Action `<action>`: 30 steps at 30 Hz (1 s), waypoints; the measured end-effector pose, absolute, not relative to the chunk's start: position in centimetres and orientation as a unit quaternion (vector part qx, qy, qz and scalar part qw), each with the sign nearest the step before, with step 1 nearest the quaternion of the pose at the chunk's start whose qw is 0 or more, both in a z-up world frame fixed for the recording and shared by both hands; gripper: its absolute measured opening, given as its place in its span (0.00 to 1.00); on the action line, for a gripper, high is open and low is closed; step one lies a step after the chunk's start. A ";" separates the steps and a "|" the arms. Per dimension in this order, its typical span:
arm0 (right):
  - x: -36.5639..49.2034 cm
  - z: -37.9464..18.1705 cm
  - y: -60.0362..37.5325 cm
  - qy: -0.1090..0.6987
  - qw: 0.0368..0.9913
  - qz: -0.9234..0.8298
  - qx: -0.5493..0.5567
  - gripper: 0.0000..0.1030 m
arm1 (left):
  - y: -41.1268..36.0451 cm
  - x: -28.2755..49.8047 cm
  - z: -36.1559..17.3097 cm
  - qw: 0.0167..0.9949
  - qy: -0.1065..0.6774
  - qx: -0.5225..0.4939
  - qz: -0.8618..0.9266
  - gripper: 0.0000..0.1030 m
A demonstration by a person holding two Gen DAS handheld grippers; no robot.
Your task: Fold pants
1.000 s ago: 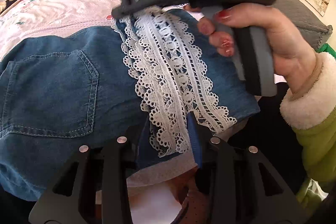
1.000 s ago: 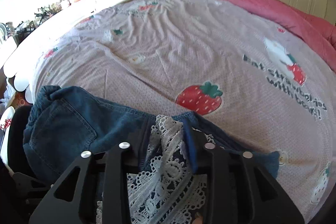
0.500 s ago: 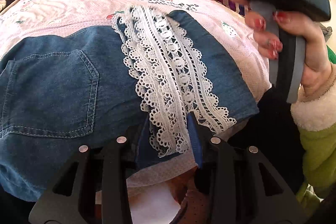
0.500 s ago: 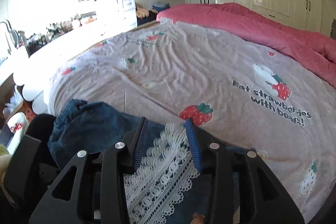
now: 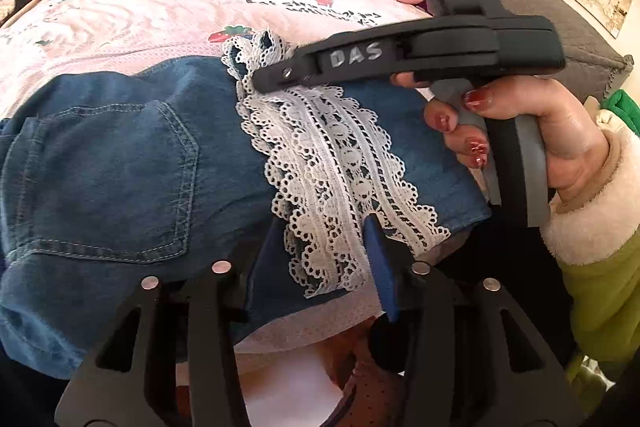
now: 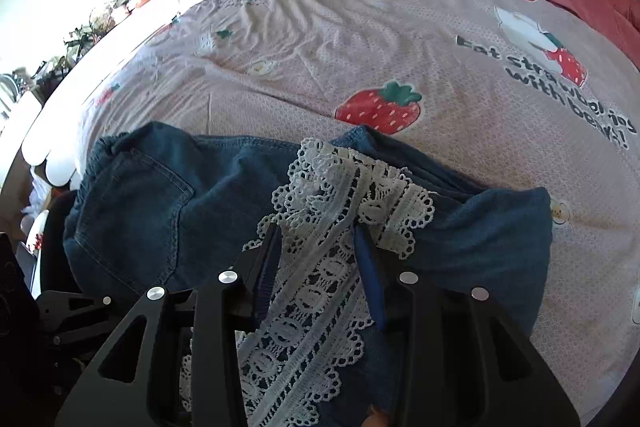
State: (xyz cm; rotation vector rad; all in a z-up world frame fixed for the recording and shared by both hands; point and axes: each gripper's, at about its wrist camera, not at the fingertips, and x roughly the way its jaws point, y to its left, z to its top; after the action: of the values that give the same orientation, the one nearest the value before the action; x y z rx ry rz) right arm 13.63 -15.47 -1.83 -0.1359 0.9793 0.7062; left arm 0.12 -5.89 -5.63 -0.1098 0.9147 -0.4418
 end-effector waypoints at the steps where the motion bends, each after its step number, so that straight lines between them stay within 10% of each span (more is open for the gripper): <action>1: 13.3 -1.1 -15.4 0.451 0.824 0.339 -0.062 0.39 | -5.8 -0.1 -5.3 0.874 0.435 -0.054 -0.211 0.37; 15: 10.1 3.3 -13.1 0.401 0.840 0.361 -0.052 0.78 | 1.3 -3.5 -2.4 0.903 0.404 -0.070 -0.125 0.65; 30: 10.3 3.8 -7.6 0.409 0.822 0.386 -0.093 0.87 | 5.7 -6.7 -0.3 0.920 0.369 -0.118 -0.066 0.90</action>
State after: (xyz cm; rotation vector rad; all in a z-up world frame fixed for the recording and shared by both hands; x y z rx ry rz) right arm 10.31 -7.59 3.75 -0.1970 0.8709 0.8215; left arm -6.73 5.65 -0.29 -0.2427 0.7575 -0.1360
